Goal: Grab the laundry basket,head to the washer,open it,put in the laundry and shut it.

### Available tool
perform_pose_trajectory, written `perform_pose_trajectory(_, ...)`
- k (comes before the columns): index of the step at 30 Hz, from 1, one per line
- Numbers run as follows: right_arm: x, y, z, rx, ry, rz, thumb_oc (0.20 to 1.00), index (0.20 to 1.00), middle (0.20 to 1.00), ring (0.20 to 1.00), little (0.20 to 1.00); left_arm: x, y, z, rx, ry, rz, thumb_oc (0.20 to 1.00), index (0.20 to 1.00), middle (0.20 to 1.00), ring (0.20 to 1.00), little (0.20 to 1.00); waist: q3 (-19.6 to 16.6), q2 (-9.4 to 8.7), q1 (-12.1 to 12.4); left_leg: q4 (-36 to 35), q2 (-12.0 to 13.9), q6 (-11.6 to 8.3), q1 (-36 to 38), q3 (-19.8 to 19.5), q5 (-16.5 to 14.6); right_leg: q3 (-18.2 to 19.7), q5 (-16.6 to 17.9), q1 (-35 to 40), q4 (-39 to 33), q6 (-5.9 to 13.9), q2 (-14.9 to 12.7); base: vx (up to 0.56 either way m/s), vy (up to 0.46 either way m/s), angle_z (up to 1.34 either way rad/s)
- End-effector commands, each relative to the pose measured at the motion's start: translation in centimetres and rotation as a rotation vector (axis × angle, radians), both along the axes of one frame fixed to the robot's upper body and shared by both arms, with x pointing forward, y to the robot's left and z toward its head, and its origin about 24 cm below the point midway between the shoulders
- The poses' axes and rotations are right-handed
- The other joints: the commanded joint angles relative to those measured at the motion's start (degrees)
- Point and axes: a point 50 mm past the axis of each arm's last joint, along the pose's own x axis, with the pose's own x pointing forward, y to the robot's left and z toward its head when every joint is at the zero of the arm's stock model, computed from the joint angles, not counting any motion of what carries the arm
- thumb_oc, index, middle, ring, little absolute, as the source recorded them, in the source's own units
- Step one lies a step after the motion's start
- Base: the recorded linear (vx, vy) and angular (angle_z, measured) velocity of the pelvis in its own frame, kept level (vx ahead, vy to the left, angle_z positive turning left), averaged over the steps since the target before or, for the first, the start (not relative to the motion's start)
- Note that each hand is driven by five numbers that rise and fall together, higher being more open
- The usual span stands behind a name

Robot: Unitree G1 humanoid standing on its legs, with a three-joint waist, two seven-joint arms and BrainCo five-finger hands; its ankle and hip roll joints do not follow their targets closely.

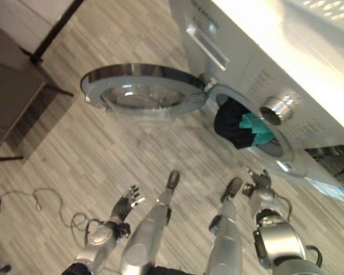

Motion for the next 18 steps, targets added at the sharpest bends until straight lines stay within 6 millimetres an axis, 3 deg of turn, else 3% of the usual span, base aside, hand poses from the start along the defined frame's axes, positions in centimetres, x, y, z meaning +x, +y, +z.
perform_pose_trajectory(1,-1.5,-3.2,0.2,0.040,-0.044,-0.174,1.000,1.000,1.000,1.000,1.000,-0.4,0.5,0.3,0.011,-0.027,-0.022,1.000,1.000,1.000,1.000,1.000,-1.6,0.81,0.1,-2.7,0.8,-0.30,-4.1,0.6,2.4,3.4,-9.6,1.6,8.7,7.66,-8.3,-0.03,0.008,0.16)
perform_pose_trajectory(3,-1.1,-3.6,1.1,0.089,-0.097,-0.220,1.000,1.000,1.000,1.000,1.000,-0.1,0.2,0.8,-0.008,-0.045,-0.035,1.000,1.000,1.000,1.000,1.000,-1.4,1.21,0.5,-3.0,0.6,-0.34,-4.7,0.6,2.6,3.3,-9.7,0.8,8.9,7.73,-8.4,-0.05,-0.017,0.08)
perform_pose_trajectory(4,0.1,-4.1,3.1,0.191,-0.213,-0.296,1.000,1.000,1.000,1.000,1.000,0.9,-0.5,2.1,-0.055,-0.099,-0.058,1.000,1.000,1.000,1.000,1.000,-0.6,2.24,1.6,-2.6,0.3,-0.45,-7.0,0.4,2.9,2.9,-10.2,-1.5,10.3,7.93,-8.8,-0.09,-0.034,0.04)
perform_pose_trajectory(5,0.3,-4.2,3.5,0.213,-0.235,-0.311,1.000,1.000,1.000,1.000,1.000,1.1,-0.6,2.5,-0.062,-0.112,-0.062,1.000,1.000,1.000,1.000,1.000,-0.5,2.51,1.8,-2.3,0.1,-0.47,-7.9,0.3,3.0,2.9,-10.5,-2.3,11.0,7.90,-8.9,-0.07,-0.032,0.05)
perform_pose_trajectory(9,1.0,-5.0,5.4,0.237,-0.307,-0.342,1.000,1.000,1.000,1.000,1.000,1.6,-1.4,3.5,-0.097,-0.154,-0.093,1.000,1.000,1.000,1.000,1.000,0.1,3.98,2.6,-1.1,-0.6,-0.50,-11.2,0.0,3.1,2.8,-11.9,-5.9,14.0,7.84,-9.6,-0.02,-0.030,0.17)
perform_pose_trajectory(10,1.1,-5.2,5.8,0.229,-0.314,-0.345,1.000,1.000,1.000,1.000,1.000,1.7,-1.6,3.8,-0.104,-0.165,-0.101,1.000,1.000,1.000,1.000,1.000,-0.1,4.10,2.7,-1.2,-0.5,-0.61,-11.2,0.0,1.9,3.1,-13.5,-6.1,14.7,8.24,-9.5,-0.05,-0.034,0.23)
perform_pose_trajectory(11,1.0,-6.1,6.6,0.216,-0.318,-0.363,1.000,1.000,1.000,1.000,1.000,1.6,-1.9,4.1,-0.104,-0.171,-0.134,1.000,1.000,1.000,1.000,1.000,0.1,4.55,3.2,-0.5,-0.8,-0.74,-13.0,0.1,3.2,2.5,-12.6,-7.5,15.4,7.86,-9.9,0.05,-0.054,0.24)
perform_pose_trajectory(12,1.0,-6.2,6.6,0.215,-0.319,-0.363,1.000,1.000,1.000,1.000,1.000,1.7,-2.0,4.1,-0.105,-0.172,-0.134,1.000,1.000,1.000,1.000,1.000,-0.4,4.41,3.1,-0.8,-0.6,-0.83,-12.6,0.1,2.1,2.9,-13.9,-7.1,15.4,8.27,-9.7,-0.02,-0.031,0.28)
perform_pose_trajectory(18,0.0,-8.1,7.0,0.269,-0.348,-0.433,1.000,1.000,1.000,1.000,1.000,2.2,-1.1,4.5,-0.037,-0.187,-0.140,1.000,1.000,1.000,1.000,1.000,0.1,5.51,2.9,0.6,-0.9,-1.31,-15.7,-1.5,2.6,2.7,-17.8,-10.7,22.1,7.76,-10.5,0.00,-0.076,0.17)
